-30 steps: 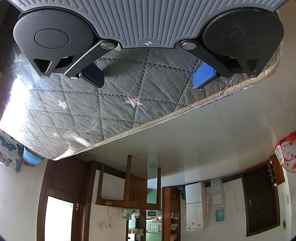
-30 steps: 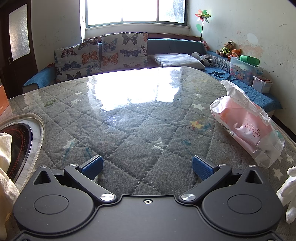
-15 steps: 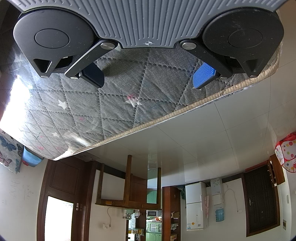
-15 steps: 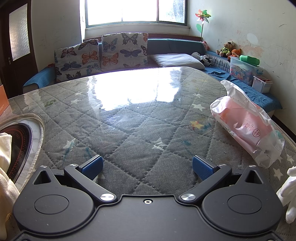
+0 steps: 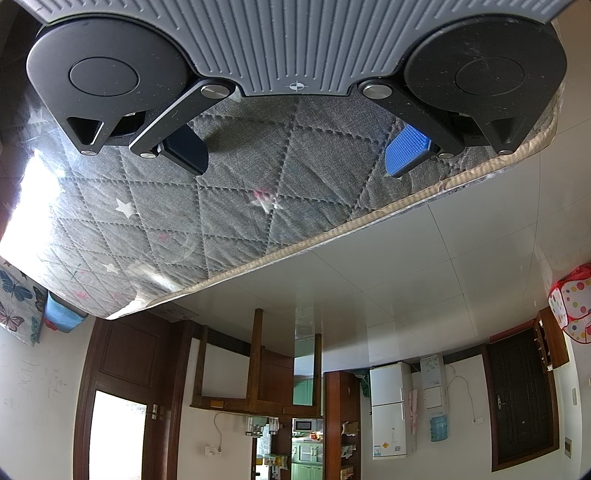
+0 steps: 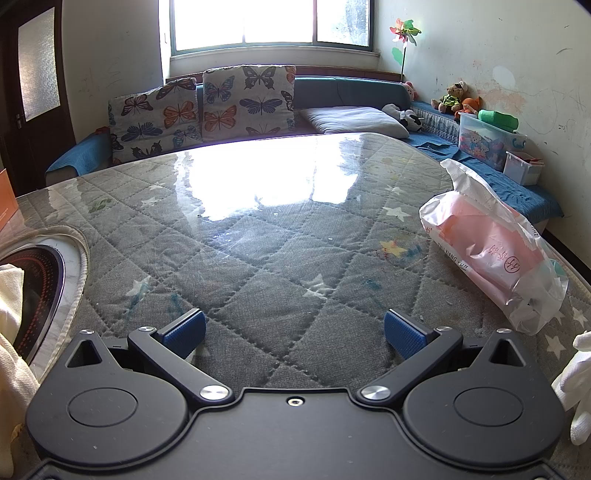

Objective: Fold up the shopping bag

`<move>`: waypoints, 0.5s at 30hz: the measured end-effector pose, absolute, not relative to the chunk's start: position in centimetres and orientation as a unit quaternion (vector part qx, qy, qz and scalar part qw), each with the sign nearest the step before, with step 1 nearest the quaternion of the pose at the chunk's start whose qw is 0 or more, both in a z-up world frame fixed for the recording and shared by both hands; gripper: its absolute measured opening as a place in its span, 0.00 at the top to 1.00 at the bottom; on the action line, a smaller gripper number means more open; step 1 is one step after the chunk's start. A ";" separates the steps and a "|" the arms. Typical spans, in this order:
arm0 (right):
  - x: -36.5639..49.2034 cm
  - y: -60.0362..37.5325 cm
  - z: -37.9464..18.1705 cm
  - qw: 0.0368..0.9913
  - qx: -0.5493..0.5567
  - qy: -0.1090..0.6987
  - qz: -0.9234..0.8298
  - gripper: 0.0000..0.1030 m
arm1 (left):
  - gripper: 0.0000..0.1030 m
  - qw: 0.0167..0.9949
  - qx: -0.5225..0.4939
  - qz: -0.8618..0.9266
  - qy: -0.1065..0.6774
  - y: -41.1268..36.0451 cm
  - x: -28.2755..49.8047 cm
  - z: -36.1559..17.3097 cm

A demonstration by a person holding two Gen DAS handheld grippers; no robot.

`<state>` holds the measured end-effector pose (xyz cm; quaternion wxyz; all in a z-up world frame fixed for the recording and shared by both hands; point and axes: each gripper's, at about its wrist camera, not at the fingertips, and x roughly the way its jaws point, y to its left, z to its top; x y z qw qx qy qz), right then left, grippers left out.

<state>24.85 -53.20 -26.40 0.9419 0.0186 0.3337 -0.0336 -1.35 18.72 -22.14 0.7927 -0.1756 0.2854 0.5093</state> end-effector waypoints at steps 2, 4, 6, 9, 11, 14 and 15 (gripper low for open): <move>24.9 -53.2 -26.4 0.942 0.019 0.334 -0.034 0.00 | 0.00 0.793 -0.175 0.509 0.285 18.7 -1.4 -22.1; 24.8 -53.2 -26.4 0.942 0.019 0.334 -0.034 0.00 | 0.00 0.793 -0.175 0.509 0.285 18.7 -1.4 -22.1; 24.8 -53.2 -26.4 0.942 0.019 0.334 -0.034 0.00 | 0.00 0.793 -0.175 0.509 0.285 18.7 -1.3 -22.1; 24.9 -53.2 -26.4 0.942 0.019 0.334 -0.034 0.00 | 0.00 0.793 -0.176 0.509 0.285 18.7 -1.3 -22.1; 24.9 -53.2 -26.4 0.942 0.019 0.334 -0.034 0.00 | 0.00 0.793 -0.176 0.509 0.285 18.7 -1.4 -22.1; 24.9 -53.2 -26.4 0.942 0.019 0.334 -0.034 0.00 | 0.00 0.793 -0.175 0.509 0.285 18.7 -1.3 -22.1; 24.9 -53.2 -26.4 0.942 0.019 0.334 -0.033 0.00 | 0.00 0.793 -0.175 0.509 0.285 18.7 -1.3 -22.1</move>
